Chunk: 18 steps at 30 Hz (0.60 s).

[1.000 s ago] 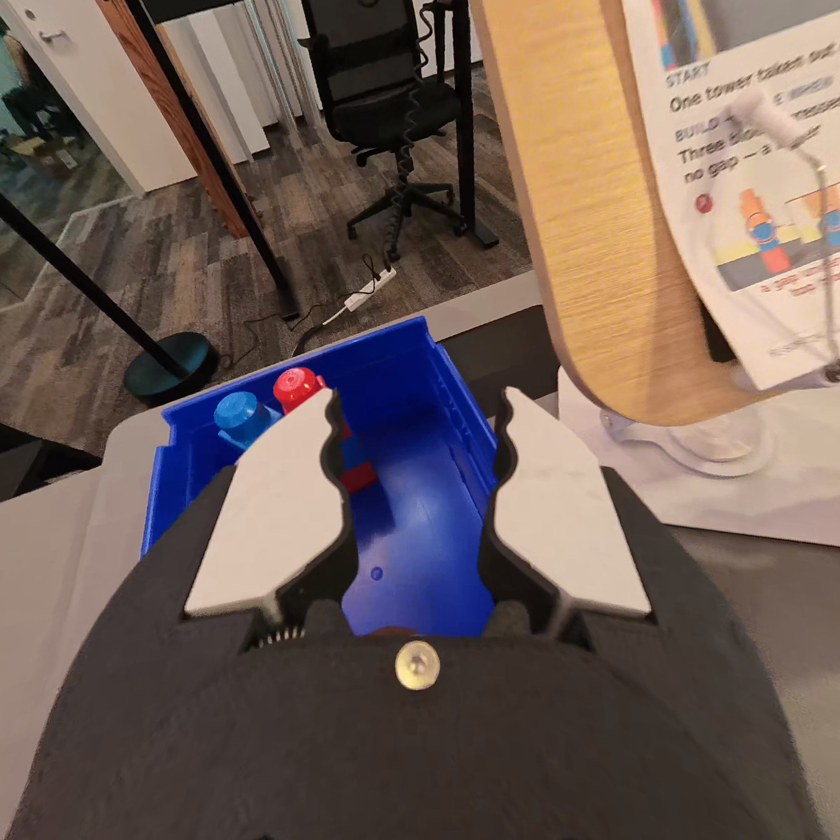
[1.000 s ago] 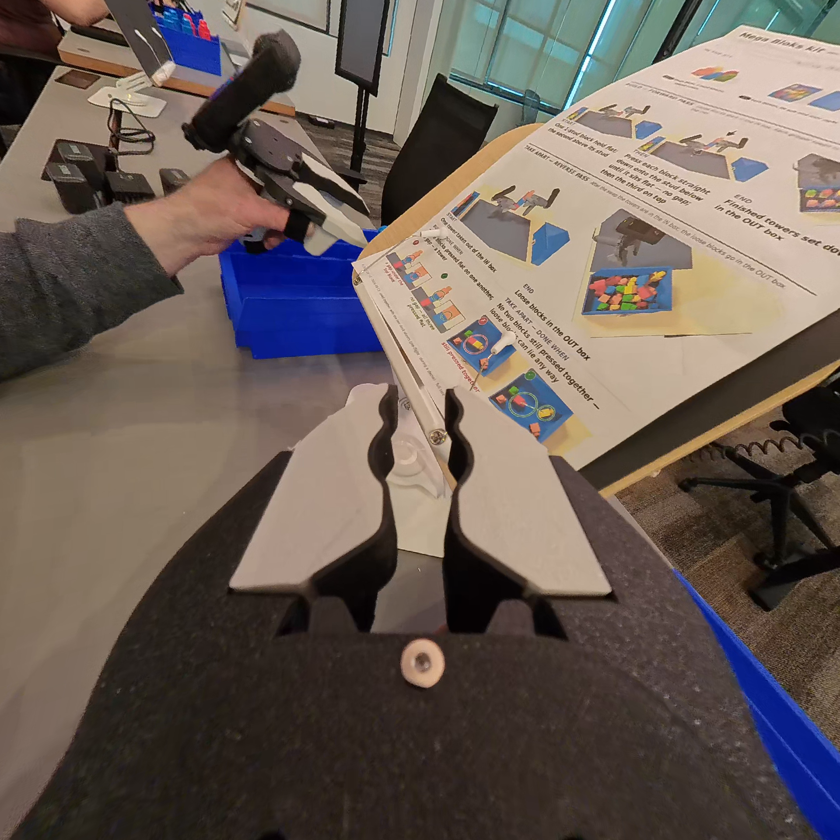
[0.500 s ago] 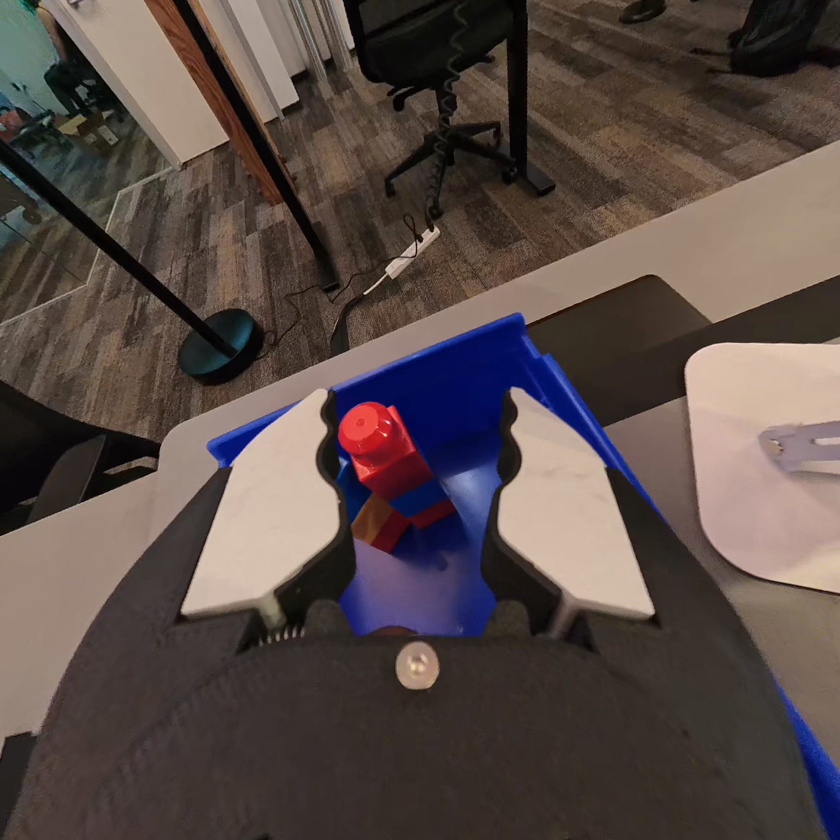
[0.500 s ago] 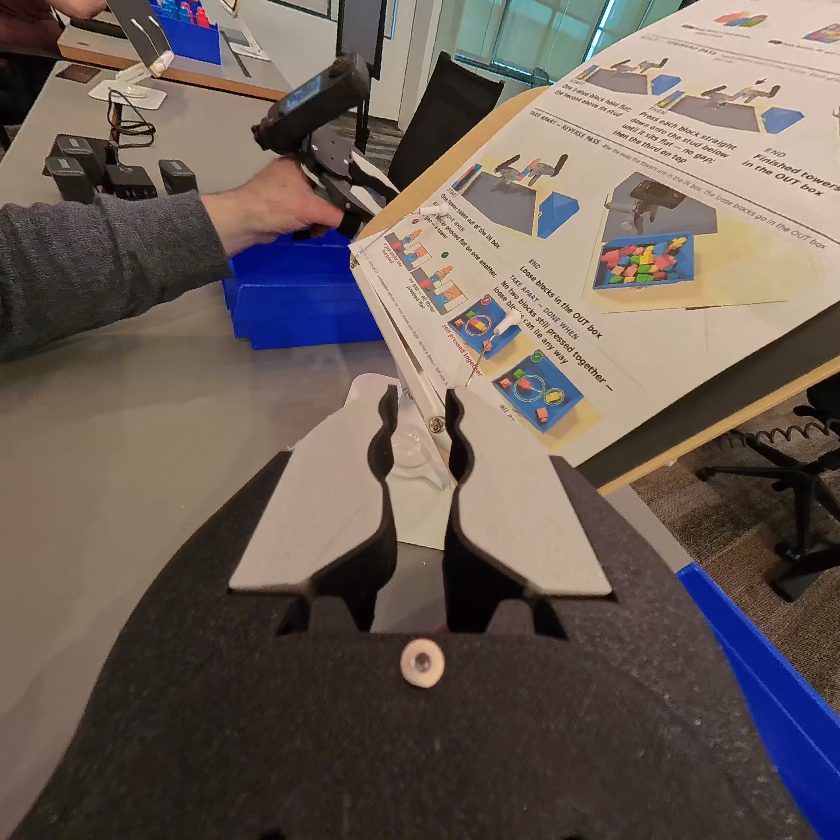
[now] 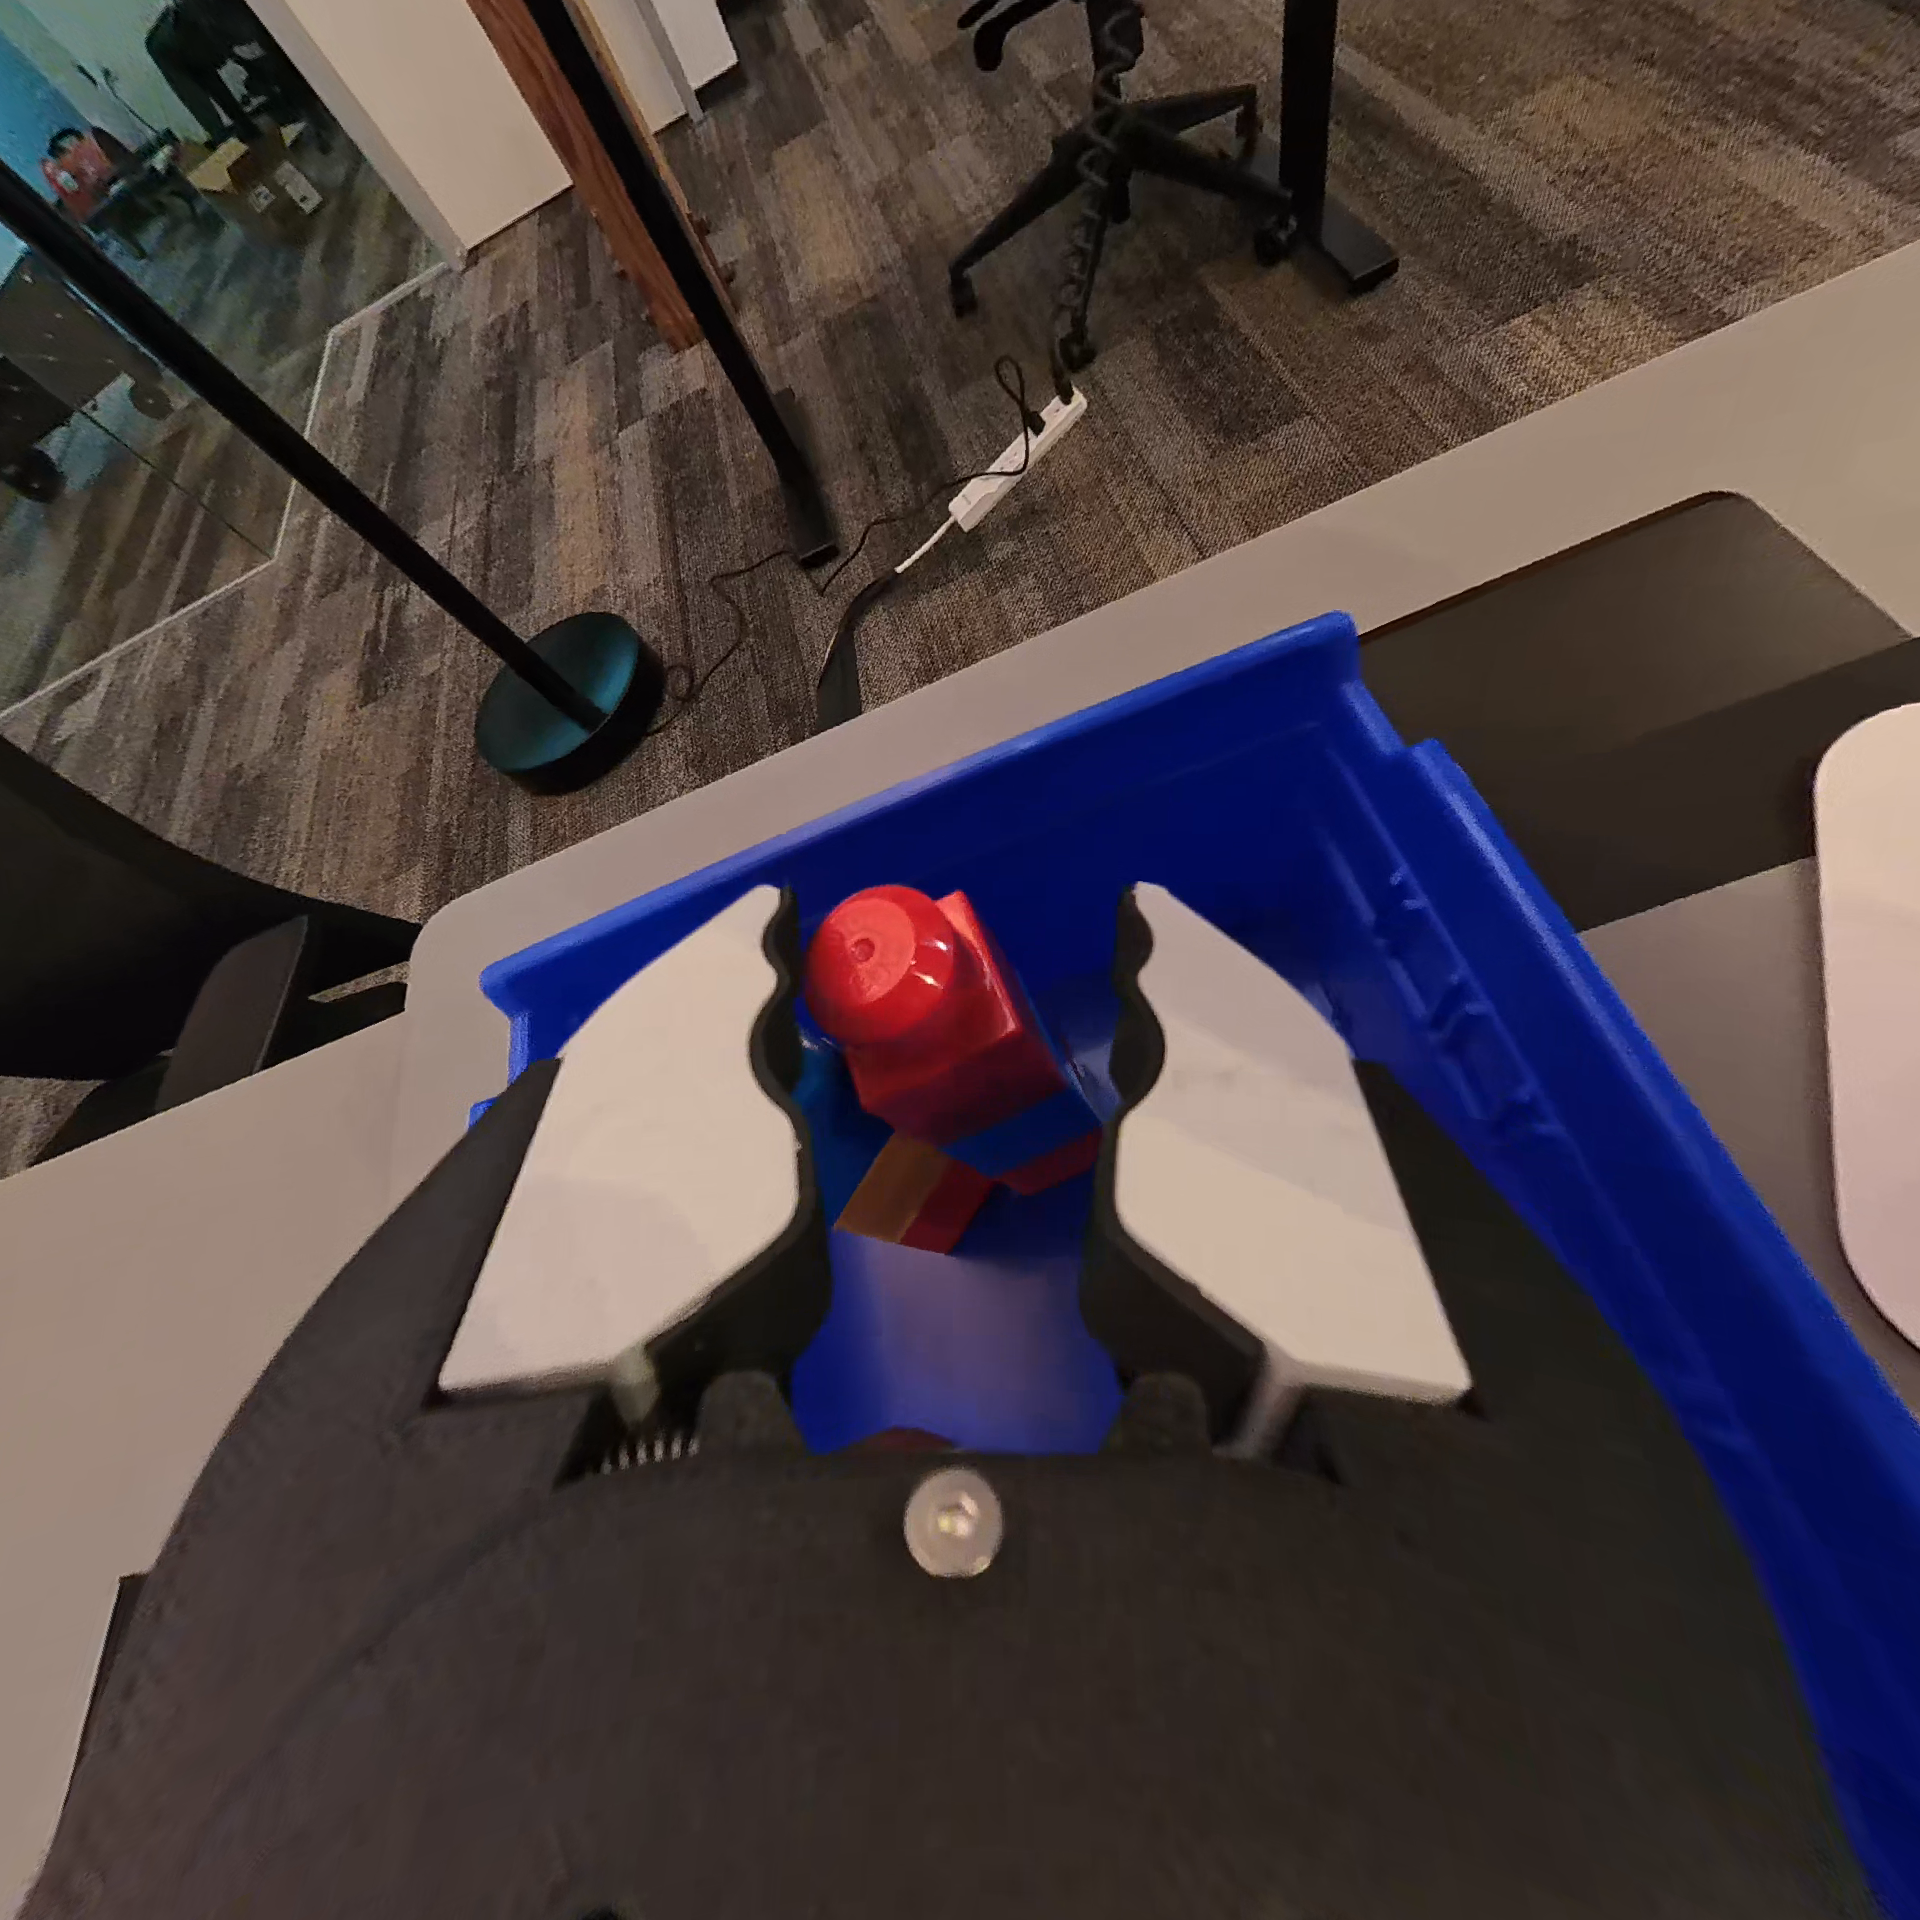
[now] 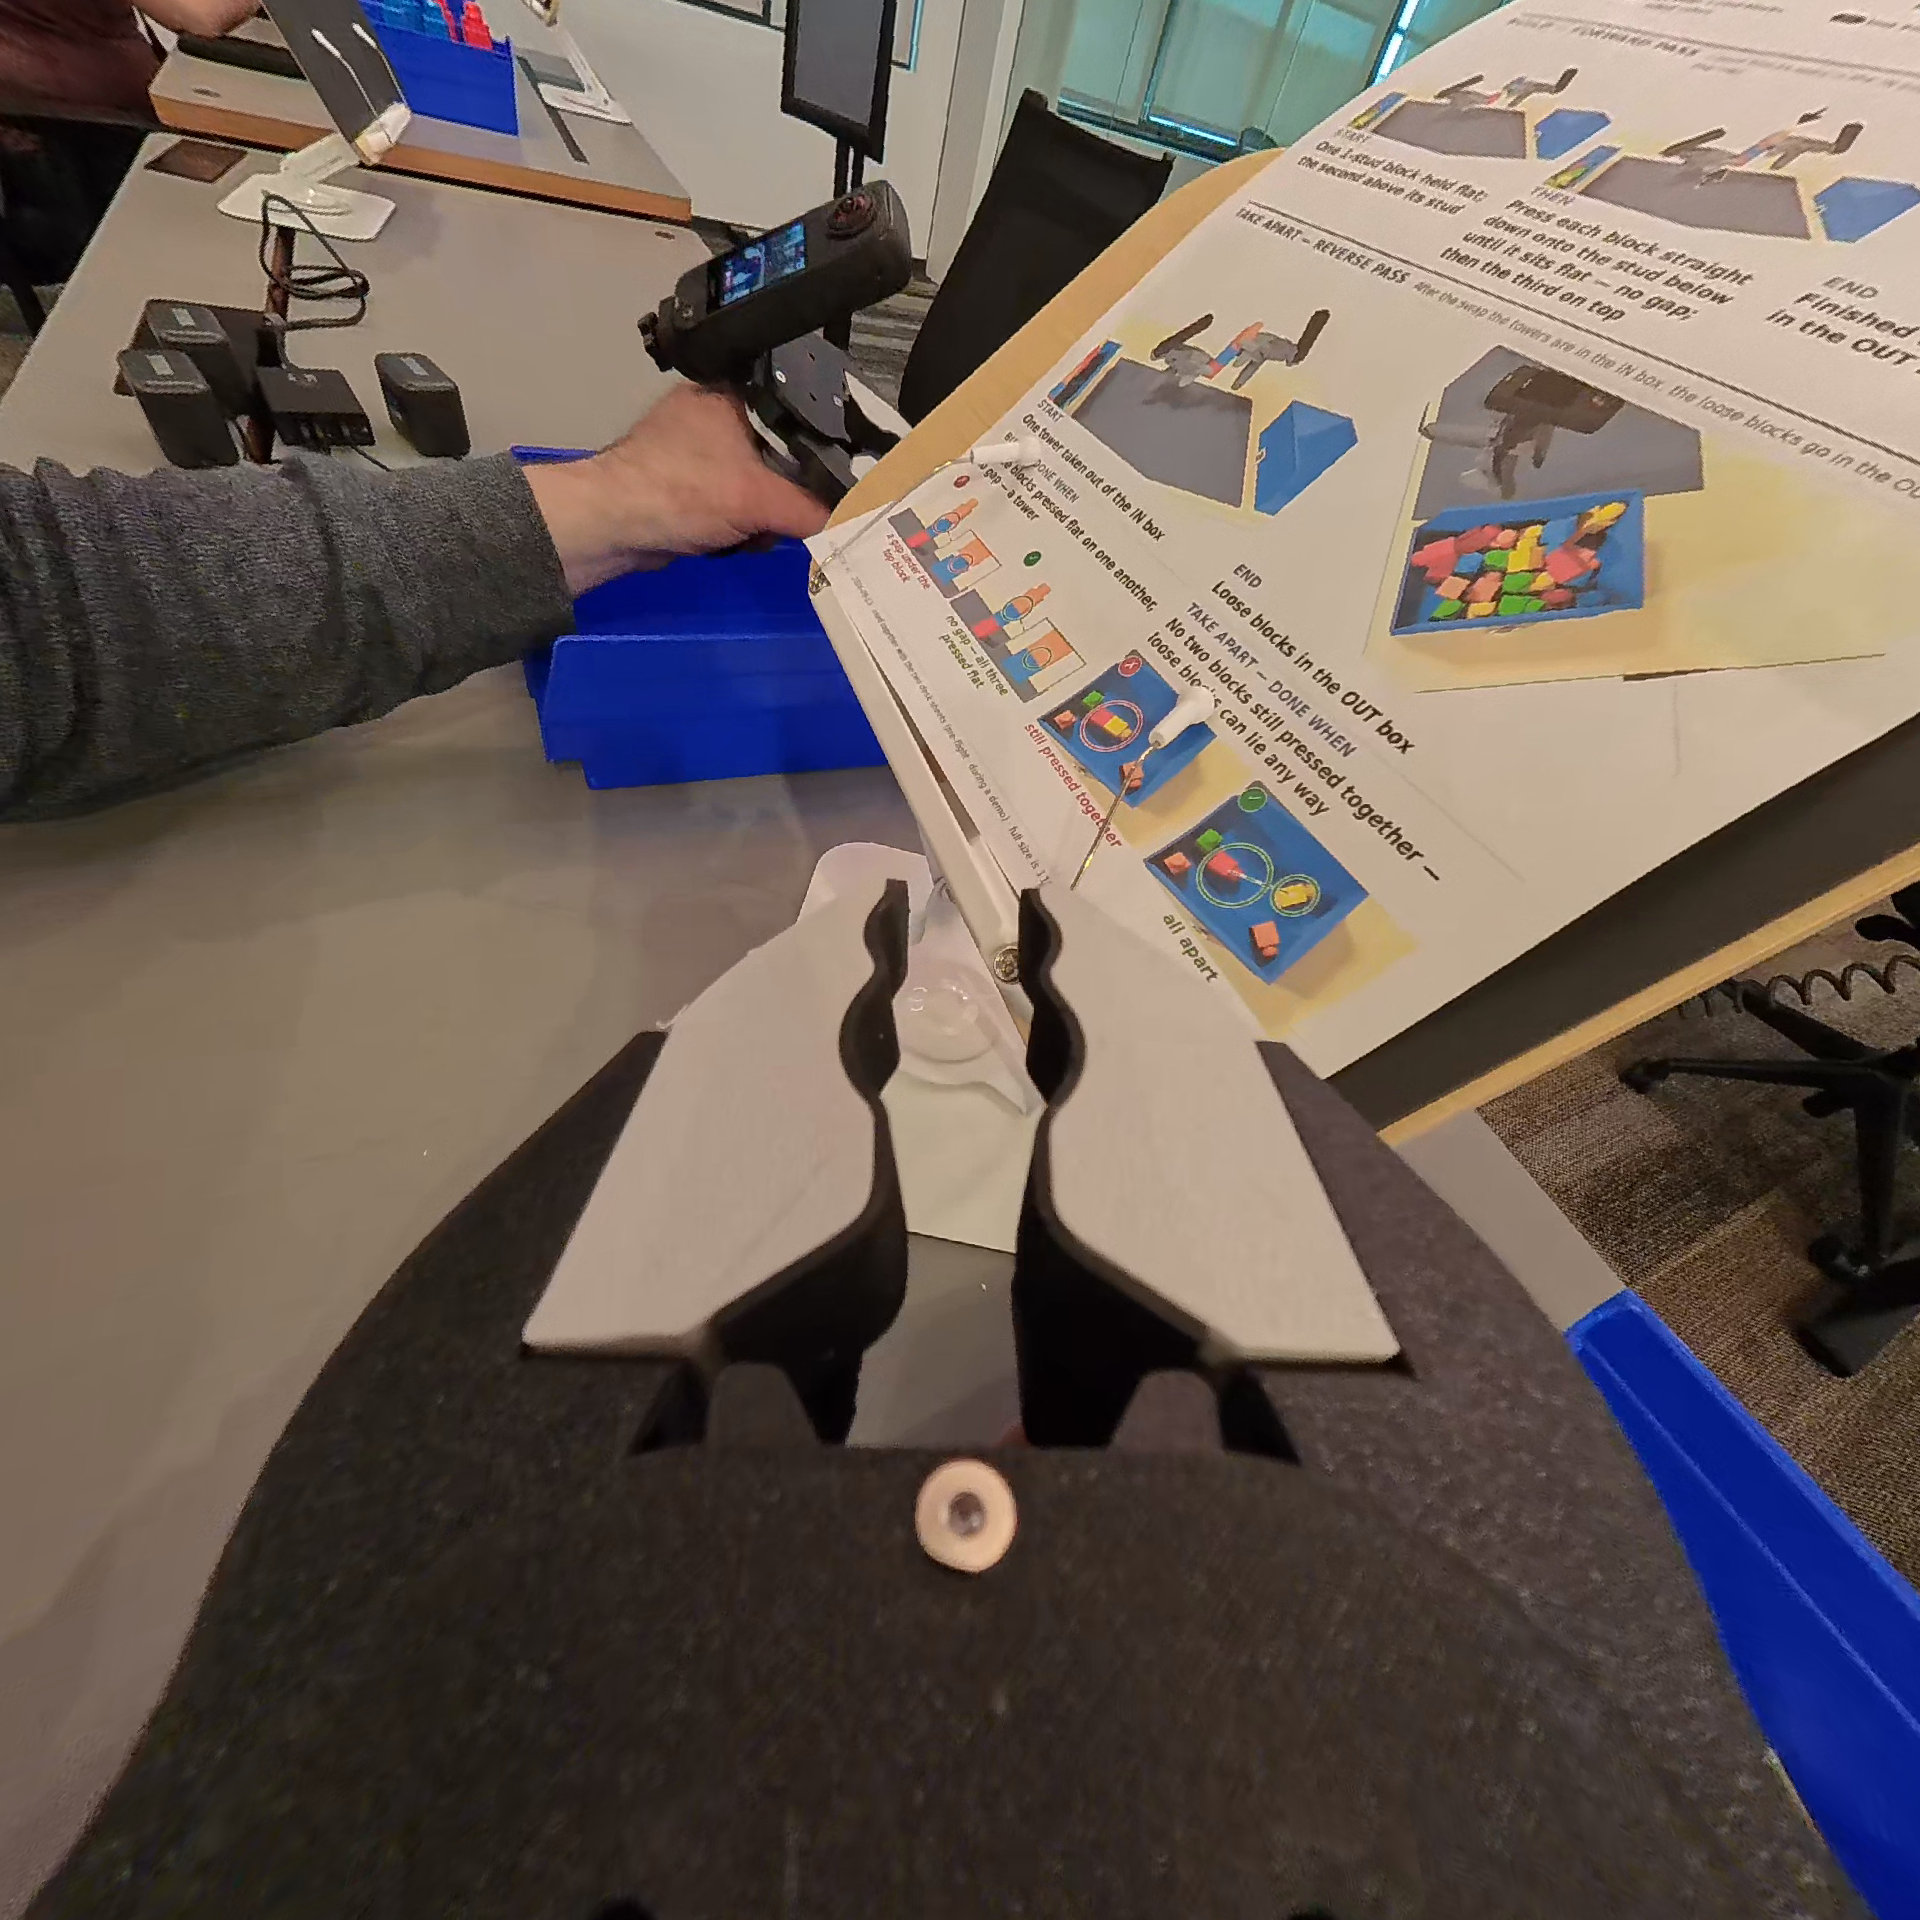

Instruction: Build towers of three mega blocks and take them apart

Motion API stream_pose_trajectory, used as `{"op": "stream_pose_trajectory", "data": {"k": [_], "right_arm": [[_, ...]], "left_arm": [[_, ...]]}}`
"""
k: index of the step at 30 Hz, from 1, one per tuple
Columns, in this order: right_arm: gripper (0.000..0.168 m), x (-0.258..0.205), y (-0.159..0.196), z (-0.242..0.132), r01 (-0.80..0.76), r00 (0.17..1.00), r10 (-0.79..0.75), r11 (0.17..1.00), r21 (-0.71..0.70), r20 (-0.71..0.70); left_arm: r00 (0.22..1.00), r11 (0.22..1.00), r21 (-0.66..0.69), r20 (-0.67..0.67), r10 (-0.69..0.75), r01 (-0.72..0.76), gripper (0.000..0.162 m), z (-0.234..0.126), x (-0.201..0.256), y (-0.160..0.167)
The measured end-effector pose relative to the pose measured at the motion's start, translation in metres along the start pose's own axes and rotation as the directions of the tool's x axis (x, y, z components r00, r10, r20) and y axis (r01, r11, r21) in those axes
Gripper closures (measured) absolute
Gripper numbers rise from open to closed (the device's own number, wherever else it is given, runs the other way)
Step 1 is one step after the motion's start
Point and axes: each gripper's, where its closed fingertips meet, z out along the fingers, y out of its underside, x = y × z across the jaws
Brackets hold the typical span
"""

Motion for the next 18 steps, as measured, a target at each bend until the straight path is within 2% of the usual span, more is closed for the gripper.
{"op": "stream_pose_trajectory", "data": {"k": [7, 18], "right_arm": [[0.148, -0.0005, 0.0010, 0.0011, -0.002, 1.000, 0.002, 1.000, -0.002, 0.004], [0.148, -0.0006, 0.0006, 0.0010, -0.007, 1.000, 0.007, 1.000, 0.001, 0.007]], "left_arm": [[1.000, 1.000, 0.009, 0.016, 0.016, -0.016, 0.130, -0.0007, -0.0025, -0.0051], [0.998, 0.998, 0.032, 0.002, 0.060, -0.060, 0.133, -0.0023, 0.0041, -0.0073]]}}
